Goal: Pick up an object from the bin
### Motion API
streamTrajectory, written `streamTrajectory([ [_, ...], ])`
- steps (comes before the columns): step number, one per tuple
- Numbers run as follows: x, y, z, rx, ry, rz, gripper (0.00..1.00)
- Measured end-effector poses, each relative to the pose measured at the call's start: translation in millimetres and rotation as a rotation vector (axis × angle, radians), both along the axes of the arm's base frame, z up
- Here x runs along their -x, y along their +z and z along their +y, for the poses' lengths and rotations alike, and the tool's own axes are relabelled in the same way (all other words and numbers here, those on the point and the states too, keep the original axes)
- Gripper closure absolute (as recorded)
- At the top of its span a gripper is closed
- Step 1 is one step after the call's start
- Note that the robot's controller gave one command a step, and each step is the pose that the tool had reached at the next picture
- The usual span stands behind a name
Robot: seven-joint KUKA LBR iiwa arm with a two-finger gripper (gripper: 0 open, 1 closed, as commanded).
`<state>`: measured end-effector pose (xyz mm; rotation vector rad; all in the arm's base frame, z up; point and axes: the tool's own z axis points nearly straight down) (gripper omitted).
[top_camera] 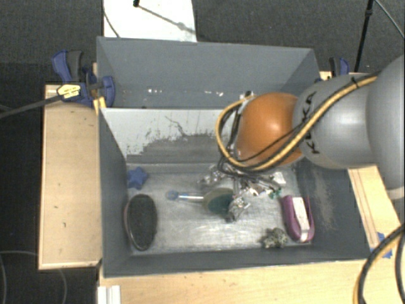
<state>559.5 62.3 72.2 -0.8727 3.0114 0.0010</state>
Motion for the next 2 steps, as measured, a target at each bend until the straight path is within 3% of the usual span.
streamTrajectory([
  [1,-1.6,2.5,1.4,-0.002,-0.002,-0.005,1.0],
  [2,5.5,140.0,-30.6,0.002,-0.005,-0.004,1.0],
])
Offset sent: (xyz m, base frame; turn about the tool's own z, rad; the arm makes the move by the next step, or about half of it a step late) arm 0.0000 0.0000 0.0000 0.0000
